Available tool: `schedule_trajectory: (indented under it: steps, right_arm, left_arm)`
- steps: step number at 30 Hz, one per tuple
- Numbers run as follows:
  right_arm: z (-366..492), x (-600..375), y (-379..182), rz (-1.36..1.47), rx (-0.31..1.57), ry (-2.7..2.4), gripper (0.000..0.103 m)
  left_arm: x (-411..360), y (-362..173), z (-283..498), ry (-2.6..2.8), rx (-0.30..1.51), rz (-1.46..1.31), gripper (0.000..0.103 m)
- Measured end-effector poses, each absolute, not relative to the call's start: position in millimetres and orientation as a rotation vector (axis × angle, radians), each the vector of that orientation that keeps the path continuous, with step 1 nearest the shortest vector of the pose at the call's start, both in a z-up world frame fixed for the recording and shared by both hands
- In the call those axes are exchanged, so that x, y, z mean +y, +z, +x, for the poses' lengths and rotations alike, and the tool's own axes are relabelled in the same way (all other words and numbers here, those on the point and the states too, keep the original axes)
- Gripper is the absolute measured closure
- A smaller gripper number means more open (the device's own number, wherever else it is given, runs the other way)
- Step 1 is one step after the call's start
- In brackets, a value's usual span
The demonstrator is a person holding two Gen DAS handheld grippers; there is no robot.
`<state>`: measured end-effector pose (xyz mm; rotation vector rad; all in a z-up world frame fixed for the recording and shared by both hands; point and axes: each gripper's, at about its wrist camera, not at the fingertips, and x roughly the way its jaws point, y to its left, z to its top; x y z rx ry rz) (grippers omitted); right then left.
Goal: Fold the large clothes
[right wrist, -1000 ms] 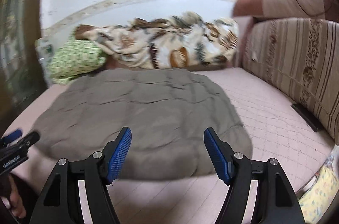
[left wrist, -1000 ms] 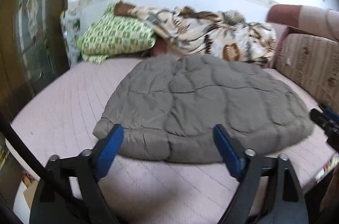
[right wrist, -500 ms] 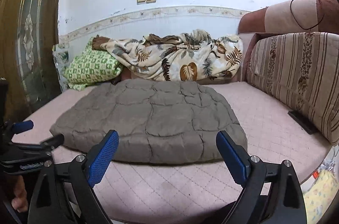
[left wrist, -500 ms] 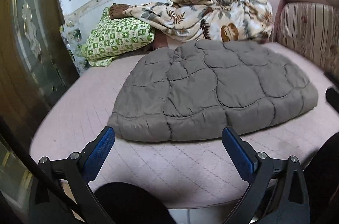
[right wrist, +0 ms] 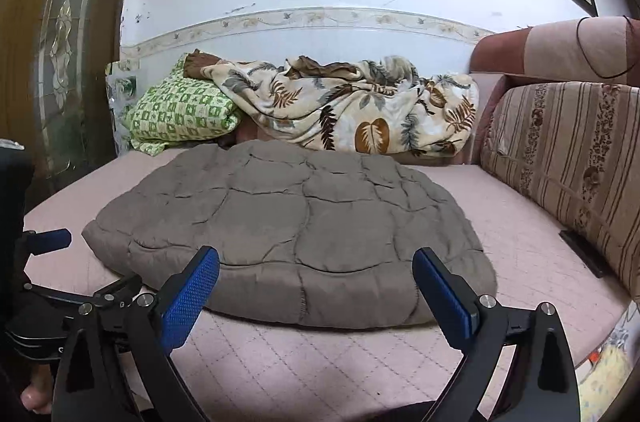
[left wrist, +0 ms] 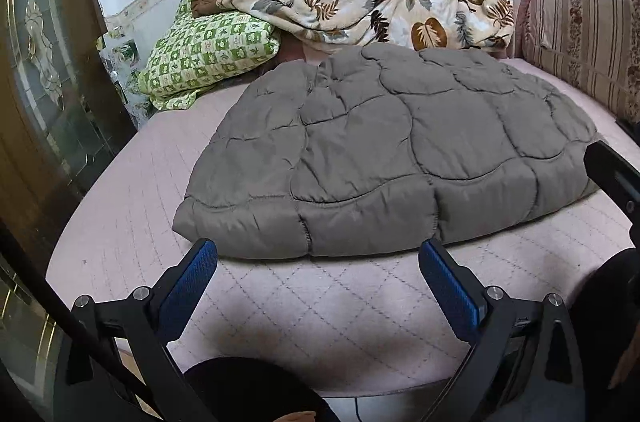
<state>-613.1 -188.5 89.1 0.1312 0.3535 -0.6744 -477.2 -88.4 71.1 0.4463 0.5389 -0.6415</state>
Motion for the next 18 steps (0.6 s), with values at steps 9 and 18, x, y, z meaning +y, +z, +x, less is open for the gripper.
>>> schedule_trajectory:
  steps: [9, 18]
  right_arm:
    - [-609.6, -193.2, 83.4, 0.141, 0.384, -0.669, 0.004]
    - [-605.8, -191.1, 81.5, 0.131, 0.398, -0.663, 0.004]
  left_arm:
    - [-87.9, 63.7, -466.0, -0.639, 0.585, 0.425, 0.002]
    - [-84.4, 61.8, -460.3, -0.636, 0.612, 0.412, 0.002]
